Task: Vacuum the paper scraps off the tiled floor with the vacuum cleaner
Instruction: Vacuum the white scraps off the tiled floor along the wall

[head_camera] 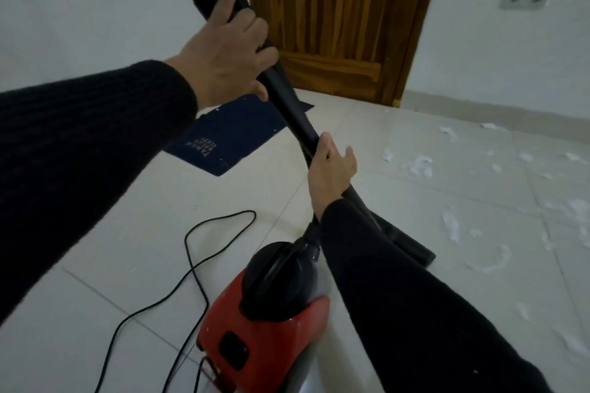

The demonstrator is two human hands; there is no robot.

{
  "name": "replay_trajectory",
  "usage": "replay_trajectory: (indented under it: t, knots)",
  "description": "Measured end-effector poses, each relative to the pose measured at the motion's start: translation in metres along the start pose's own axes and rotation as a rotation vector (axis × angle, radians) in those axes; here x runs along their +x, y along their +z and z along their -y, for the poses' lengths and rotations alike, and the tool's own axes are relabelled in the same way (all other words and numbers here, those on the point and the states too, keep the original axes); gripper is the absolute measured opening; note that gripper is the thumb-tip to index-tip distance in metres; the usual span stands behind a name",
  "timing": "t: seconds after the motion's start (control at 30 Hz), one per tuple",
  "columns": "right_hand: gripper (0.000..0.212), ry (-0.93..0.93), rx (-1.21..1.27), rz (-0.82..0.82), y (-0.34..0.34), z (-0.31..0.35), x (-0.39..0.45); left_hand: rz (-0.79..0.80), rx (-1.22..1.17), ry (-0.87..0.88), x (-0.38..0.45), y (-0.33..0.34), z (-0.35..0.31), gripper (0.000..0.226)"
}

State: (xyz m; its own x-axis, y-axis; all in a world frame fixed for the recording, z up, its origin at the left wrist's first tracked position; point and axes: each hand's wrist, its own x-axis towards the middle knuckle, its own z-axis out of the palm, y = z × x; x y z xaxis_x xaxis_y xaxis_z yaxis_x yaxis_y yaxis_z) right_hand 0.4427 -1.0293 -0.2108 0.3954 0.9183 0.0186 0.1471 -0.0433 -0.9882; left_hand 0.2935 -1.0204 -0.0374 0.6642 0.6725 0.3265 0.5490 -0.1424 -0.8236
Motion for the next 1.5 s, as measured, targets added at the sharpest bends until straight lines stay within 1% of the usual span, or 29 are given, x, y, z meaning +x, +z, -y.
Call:
replay_trajectory:
  t: [0.03, 0.07, 0.1, 0.13, 0.2, 0.23, 0.27, 0.3, 0.33, 0.37, 0.4, 0.47, 0.5, 0.57, 0.6, 0.67, 0.7, 0.83, 0.93, 1.03, 1.07, 1.17, 1.23, 1.3, 1.33, 1.4, 1.5]
  knots:
    - [0.055, 0.115, -0.041, -0.015, 0.000, 0.003, -0.004, 0.008, -0.019, -0.003, 0.000, 0.000, -0.001, 0.061]
    - [0.056, 0.194, -0.087, 0.029, -0.003, 0.006, -0.009, 0.019, -0.041, -0.005, 0.000, 0.002, -0.001, 0.061]
    - [0.057, 0.232, -0.096, 0.090, -0.004, 0.010, -0.010, 0.027, -0.065, -0.006, 0.000, 0.003, -0.001, 0.061]
    - [0.058, 0.255, -0.004, 0.125, -0.005, 0.012, -0.012, 0.037, -0.083, -0.005, 0.000, 0.005, -0.001, 0.061]
    - [0.056, 0.351, 0.334, 0.151, 0.001, 0.019, -0.012, 0.059, -0.113, 0.014, -0.001, 0.006, 0.001, 0.062]
    - [0.055, 0.401, 0.475, 0.127, 0.006, 0.024, -0.009, 0.073, -0.124, 0.029, -0.001, 0.005, 0.003, 0.062]
    - [0.055, 0.473, 0.619, 0.069, 0.016, 0.026, -0.001, 0.099, -0.121, 0.044, 0.000, 0.004, 0.004, 0.062]
    - [0.059, 0.562, 0.771, 0.007, 0.022, 0.030, 0.004, 0.133, -0.104, 0.065, 0.001, 0.003, 0.006, 0.061]
    - [0.067, 0.636, 0.873, -0.054, 0.027, 0.034, 0.007, 0.211, -0.086, 0.077, 0.002, 0.002, 0.008, 0.060]
    - [0.073, 0.689, 0.926, -0.095, 0.032, 0.037, 0.010, 0.316, -0.084, 0.088, 0.005, 0.001, 0.011, 0.059]
    - [0.076, 0.723, 0.924, -0.119, 0.033, 0.039, 0.009, 0.447, -0.109, 0.103, 0.007, 0.001, 0.015, 0.058]
    - [0.075, 0.790, 0.889, -0.156, 0.035, 0.040, 0.004, 0.697, -0.240, 0.186, 0.010, 0.000, 0.022, 0.052]
    - [0.073, 0.830, 0.863, -0.179, 0.036, 0.038, 0.001, 0.818, -0.302, 0.256, 0.011, -0.001, 0.024, 0.050]
    - [0.070, 0.907, 0.791, -0.204, 0.034, 0.038, -0.008, 1.051, -0.432, 0.381, 0.007, -0.004, 0.026, 0.055]
    - [0.069, 0.923, 0.766, -0.205, 0.030, 0.037, -0.012, 1.159, -0.524, 0.404, 0.001, -0.006, 0.025, 0.059]
    - [0.072, 0.968, 0.783, -0.234, 0.019, 0.034, -0.021, 1.356, -0.749, 0.366, -0.013, -0.018, 0.018, 0.061]
    - [0.073, 0.989, 0.799, -0.263, 0.012, 0.034, -0.026, 1.418, -0.863, 0.334, -0.020, -0.027, 0.014, 0.063]
    - [0.065, 1.060, 0.701, -0.281, -0.015, 0.028, -0.050, 1.591, -1.263, 0.150, -0.039, -0.076, 0.002, 0.065]
    - [0.058, 1.102, 0.667, -0.290, -0.036, 0.036, -0.074, 1.664, -1.531, -0.018, -0.050, -0.114, -0.002, 0.065]
    - [0.062, 1.124, 0.706, -0.258, -0.064, 0.055, -0.098, 1.684, -1.674, -0.177, -0.064, -0.141, -0.003, 0.064]
    - [0.060, 1.132, 0.692, -0.242, -0.072, 0.061, -0.106, 1.695, -1.723, -0.227, -0.069, -0.149, -0.003, 0.063]
    - [0.043, 1.201, 0.620, -0.222, -0.090, 0.068, -0.124, 1.711, -1.838, -0.332, -0.082, -0.166, -0.006, 0.059]
    - [0.055, 1.206, 0.598, -0.204, -0.095, 0.070, -0.135, 1.670, -1.885, -0.376, -0.089, -0.176, -0.012, 0.058]
    - [0.060, 1.153, 0.565, -0.168, -0.100, 0.078, -0.148, 1.665, -1.953, -0.459, -0.097, -0.191, -0.016, 0.056]
    - [0.061, 1.130, 0.547, -0.165, -0.103, 0.082, -0.154, 1.659, -1.994, -0.473, -0.102, -0.199, -0.016, 0.055]
    - [0.058, 1.077, 0.526, -0.168, -0.110, 0.091, -0.171, 1.648, -2.028, -0.427, -0.114, -0.217, -0.011, 0.050]
    - [0.055, 1.059, 0.458, -0.161, -0.114, 0.105, -0.201, 1.620, -2.032, -0.397, -0.138, -0.241, 0.002, 0.048]
